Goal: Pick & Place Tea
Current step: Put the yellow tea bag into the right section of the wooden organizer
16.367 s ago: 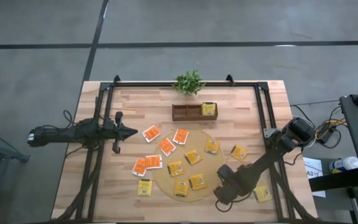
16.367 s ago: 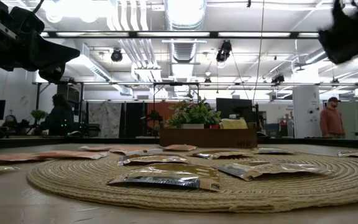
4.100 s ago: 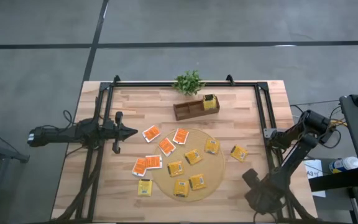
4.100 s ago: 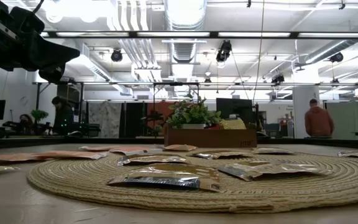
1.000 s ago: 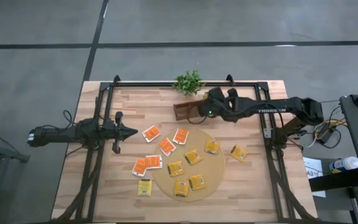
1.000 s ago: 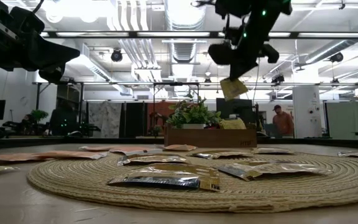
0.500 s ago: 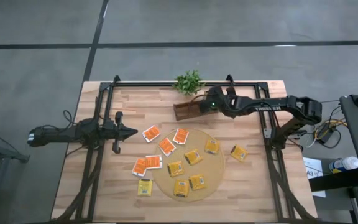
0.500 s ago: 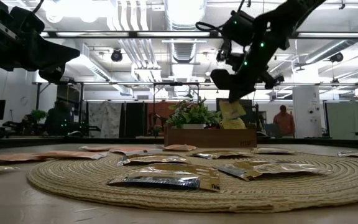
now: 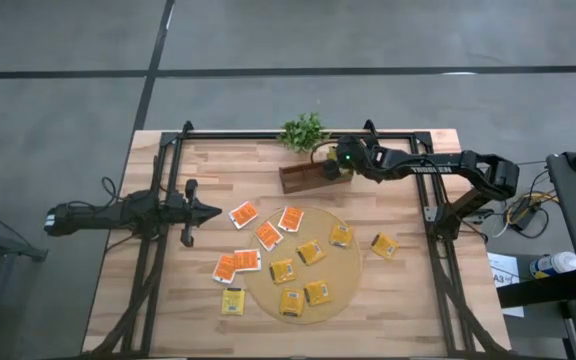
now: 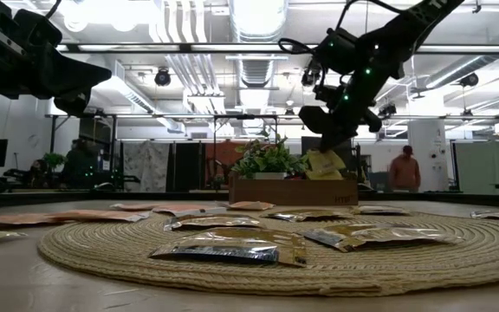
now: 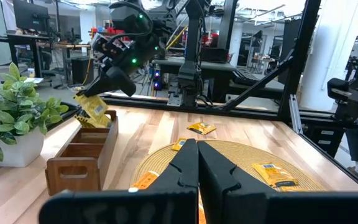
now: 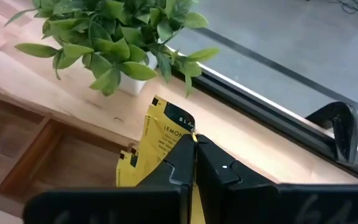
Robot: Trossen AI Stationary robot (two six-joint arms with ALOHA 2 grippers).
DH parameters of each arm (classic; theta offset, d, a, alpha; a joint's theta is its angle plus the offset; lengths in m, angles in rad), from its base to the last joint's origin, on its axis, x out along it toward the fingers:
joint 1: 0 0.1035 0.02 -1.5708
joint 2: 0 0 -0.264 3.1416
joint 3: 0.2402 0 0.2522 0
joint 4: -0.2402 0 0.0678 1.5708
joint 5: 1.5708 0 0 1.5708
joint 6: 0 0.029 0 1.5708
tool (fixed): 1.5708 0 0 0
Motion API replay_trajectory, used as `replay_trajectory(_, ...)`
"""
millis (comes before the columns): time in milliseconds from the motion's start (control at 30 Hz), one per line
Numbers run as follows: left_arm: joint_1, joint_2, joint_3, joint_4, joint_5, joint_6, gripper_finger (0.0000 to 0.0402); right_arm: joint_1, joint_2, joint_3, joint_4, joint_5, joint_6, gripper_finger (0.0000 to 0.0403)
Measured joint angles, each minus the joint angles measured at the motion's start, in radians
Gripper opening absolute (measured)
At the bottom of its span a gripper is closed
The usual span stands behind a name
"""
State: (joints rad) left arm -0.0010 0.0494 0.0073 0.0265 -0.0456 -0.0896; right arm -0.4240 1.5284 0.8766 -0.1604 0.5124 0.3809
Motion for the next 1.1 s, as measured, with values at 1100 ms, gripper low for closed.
replay_trajectory(1100,0.0,0.0,0.0,0.0,0.0,0.0,0.0,-0.018,-0.001,-0.028,-0.001,-0.068,0.028,0.0101)
